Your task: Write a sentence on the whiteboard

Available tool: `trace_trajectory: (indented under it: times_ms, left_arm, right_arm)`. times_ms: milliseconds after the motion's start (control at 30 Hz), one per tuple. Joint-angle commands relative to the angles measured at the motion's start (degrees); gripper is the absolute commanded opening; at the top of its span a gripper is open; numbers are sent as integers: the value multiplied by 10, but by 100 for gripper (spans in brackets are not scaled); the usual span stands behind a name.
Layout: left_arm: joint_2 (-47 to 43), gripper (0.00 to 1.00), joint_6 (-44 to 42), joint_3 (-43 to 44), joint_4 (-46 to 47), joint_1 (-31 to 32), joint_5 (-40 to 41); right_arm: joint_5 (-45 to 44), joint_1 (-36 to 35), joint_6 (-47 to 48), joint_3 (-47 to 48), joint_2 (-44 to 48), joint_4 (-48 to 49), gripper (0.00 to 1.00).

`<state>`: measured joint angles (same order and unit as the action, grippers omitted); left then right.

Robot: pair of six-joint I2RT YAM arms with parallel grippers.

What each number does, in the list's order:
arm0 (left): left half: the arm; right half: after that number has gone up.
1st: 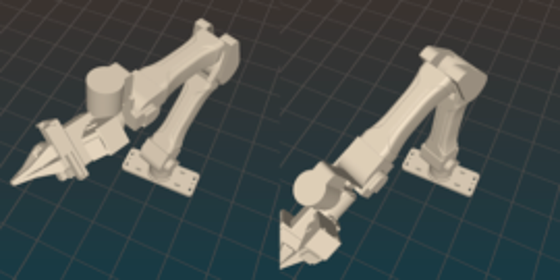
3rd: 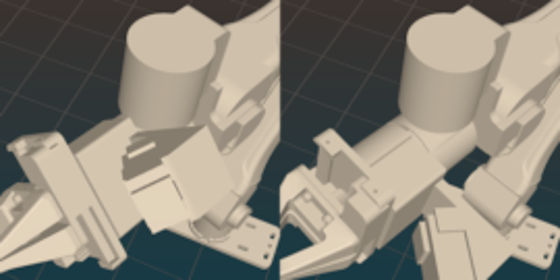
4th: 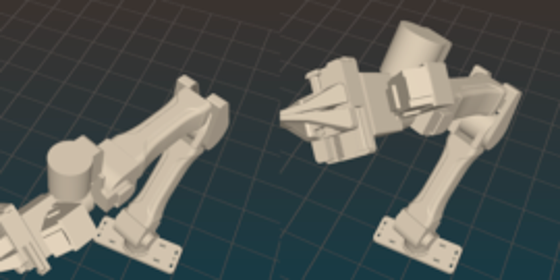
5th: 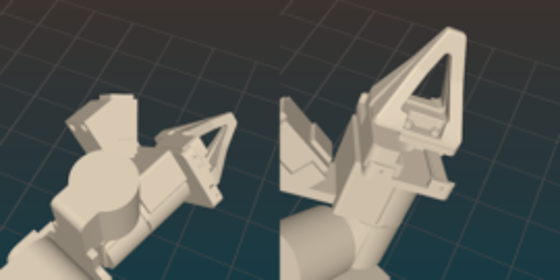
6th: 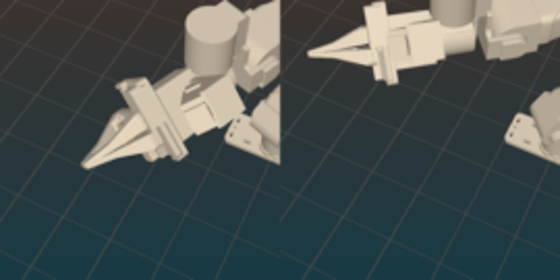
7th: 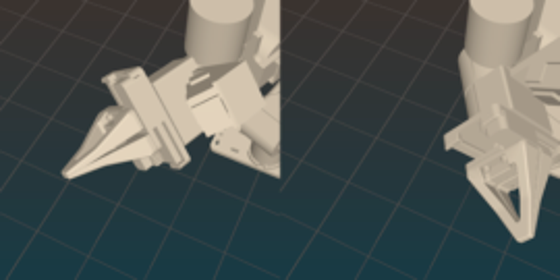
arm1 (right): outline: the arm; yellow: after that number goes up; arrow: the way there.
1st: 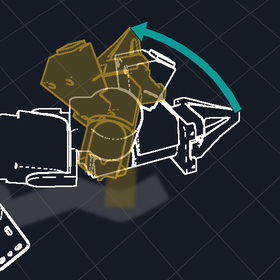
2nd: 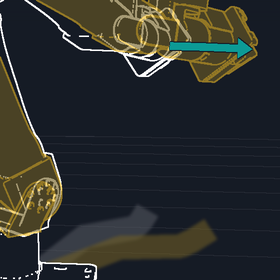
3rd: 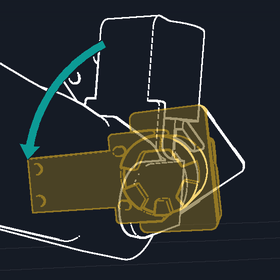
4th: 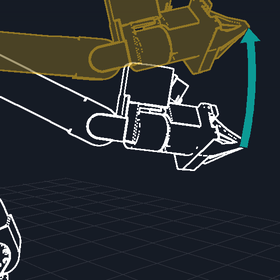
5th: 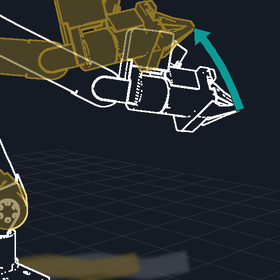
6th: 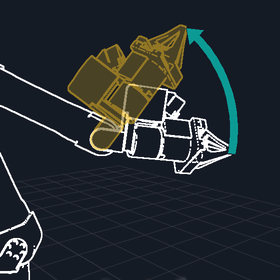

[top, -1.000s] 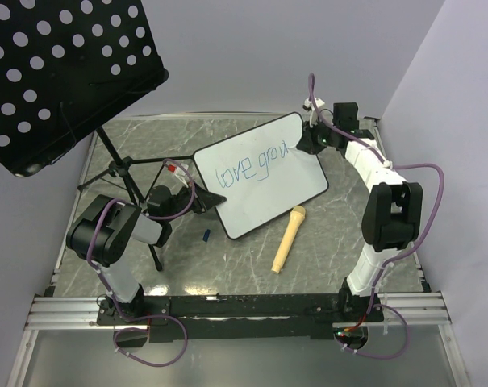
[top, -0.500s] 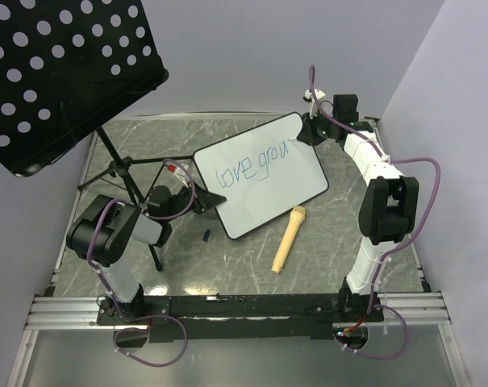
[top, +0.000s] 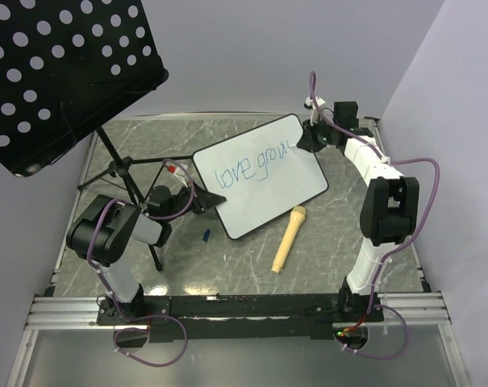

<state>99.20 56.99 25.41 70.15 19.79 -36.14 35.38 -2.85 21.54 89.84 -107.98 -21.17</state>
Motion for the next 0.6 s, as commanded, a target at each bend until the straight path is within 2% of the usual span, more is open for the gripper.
trace_trajectory:
  times_ms: [0, 567]
  left_arm:
    - [-8, 1, -53, 16, 137, 4, -46]
    - [-8, 1, -52, 14, 138, 4, -45]
  right_arm:
    - [16, 3, 6, -32, 37, 2, 0]
    - [34, -3, 2, -57, 66, 6, 0]
